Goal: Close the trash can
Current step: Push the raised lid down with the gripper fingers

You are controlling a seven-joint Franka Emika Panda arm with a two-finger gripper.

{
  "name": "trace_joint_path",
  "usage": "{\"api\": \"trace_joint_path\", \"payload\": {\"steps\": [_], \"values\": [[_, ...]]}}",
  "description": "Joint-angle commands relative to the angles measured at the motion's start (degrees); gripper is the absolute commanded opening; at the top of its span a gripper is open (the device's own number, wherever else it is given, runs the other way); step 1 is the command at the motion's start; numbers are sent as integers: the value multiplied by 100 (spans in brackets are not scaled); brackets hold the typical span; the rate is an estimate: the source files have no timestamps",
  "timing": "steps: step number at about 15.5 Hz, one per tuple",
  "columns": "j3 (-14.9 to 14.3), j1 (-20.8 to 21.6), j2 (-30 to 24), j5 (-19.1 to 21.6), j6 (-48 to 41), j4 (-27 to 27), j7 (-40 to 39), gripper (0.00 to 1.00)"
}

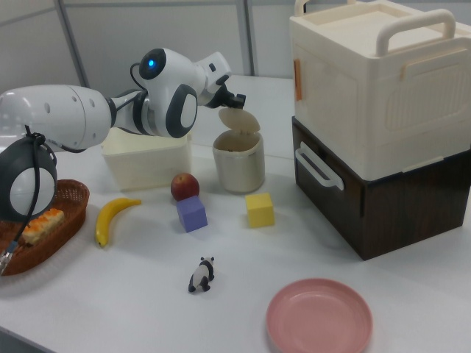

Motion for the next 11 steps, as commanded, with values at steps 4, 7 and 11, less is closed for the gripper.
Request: {"api": "trace_joint_path", "payload": {"steps": [4, 7, 11], "values": [[-59, -114, -127, -182, 64, -449, -82, 5], [-51, -175, -530, -349, 46, -1098, -82, 5], [-24, -149, -1015, -384, 11, -1812, -179, 5]]}}
